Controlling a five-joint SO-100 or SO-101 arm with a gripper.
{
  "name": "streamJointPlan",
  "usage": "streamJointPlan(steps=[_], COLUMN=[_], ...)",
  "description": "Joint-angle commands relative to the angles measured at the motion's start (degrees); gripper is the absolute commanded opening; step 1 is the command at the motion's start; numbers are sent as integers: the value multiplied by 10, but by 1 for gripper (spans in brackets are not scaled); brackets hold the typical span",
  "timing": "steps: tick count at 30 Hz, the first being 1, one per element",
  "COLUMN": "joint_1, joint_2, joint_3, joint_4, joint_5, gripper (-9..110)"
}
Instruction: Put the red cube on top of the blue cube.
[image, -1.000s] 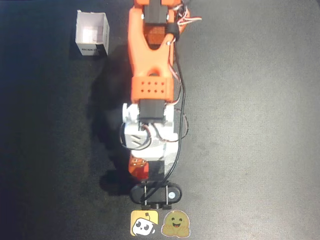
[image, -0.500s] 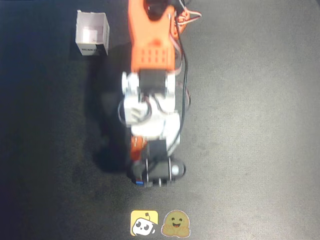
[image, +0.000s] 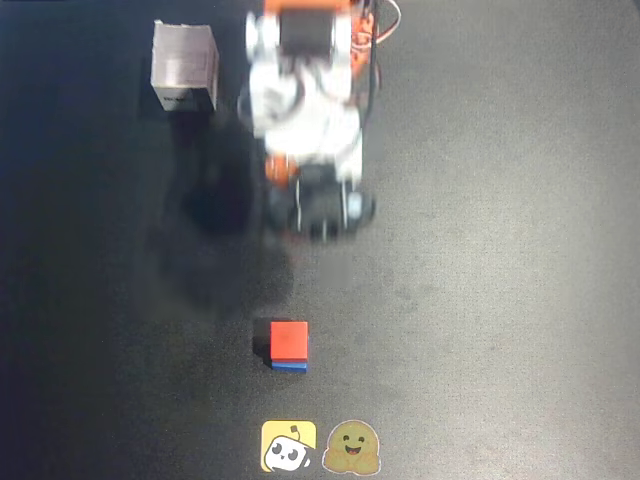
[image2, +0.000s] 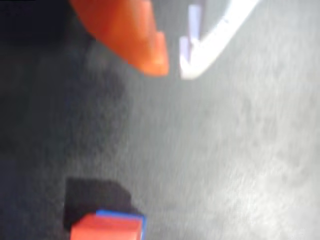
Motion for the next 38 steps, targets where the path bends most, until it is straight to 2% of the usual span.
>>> streamJointPlan(steps=[1,16,29,38], joint_1=[-3,2,15,18], joint_2=[120,391,394,394], joint_3=[51,234,345,345], joint_4=[12,65,21,75], joint_5=[-1,-15,-28,-19], gripper=[0,1,1,1])
